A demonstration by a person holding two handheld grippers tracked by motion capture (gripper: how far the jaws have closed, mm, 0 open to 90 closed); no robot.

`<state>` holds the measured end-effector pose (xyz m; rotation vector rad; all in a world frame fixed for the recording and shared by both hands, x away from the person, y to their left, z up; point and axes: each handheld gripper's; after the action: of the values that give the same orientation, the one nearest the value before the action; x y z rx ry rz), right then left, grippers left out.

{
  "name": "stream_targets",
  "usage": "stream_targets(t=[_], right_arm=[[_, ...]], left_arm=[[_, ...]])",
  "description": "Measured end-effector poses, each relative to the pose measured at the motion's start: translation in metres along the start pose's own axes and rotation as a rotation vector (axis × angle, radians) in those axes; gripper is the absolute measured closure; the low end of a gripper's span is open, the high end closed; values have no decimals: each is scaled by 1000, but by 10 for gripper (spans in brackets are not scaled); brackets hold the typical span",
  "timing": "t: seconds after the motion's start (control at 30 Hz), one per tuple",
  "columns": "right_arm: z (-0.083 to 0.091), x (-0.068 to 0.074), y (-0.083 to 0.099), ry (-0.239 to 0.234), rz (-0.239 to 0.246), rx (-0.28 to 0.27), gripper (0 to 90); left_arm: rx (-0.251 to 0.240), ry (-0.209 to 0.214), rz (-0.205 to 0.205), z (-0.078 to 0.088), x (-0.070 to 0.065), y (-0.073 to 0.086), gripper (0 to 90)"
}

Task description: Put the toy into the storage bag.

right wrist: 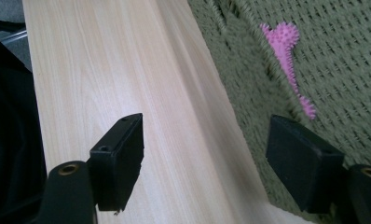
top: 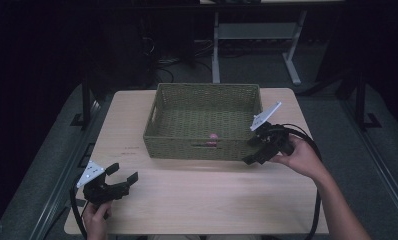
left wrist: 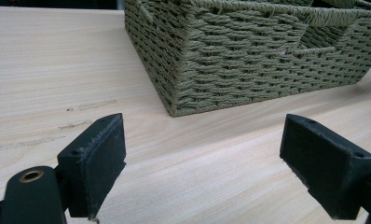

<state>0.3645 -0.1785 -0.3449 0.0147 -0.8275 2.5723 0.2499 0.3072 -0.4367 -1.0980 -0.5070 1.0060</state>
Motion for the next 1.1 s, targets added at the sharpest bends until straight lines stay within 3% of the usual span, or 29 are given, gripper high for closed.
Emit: stream_targets(t=[0.83,1.1], right_arm=[[-24,9,44,-16,-40,-2,273],[-25,13,60,3,-68,-15,271]], left_arm=[[-1,0,-2,0,-1,0,139],[0,-2,0,0,0,0,138]])
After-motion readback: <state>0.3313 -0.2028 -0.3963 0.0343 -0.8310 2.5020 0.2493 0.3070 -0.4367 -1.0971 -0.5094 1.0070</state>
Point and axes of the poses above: each handheld gripper's, and its own axes: z roughly backward along the jaws, y roughly out of its underside, x roughly to its left, and after that the axes turned 2 degrees about -z, right-handed
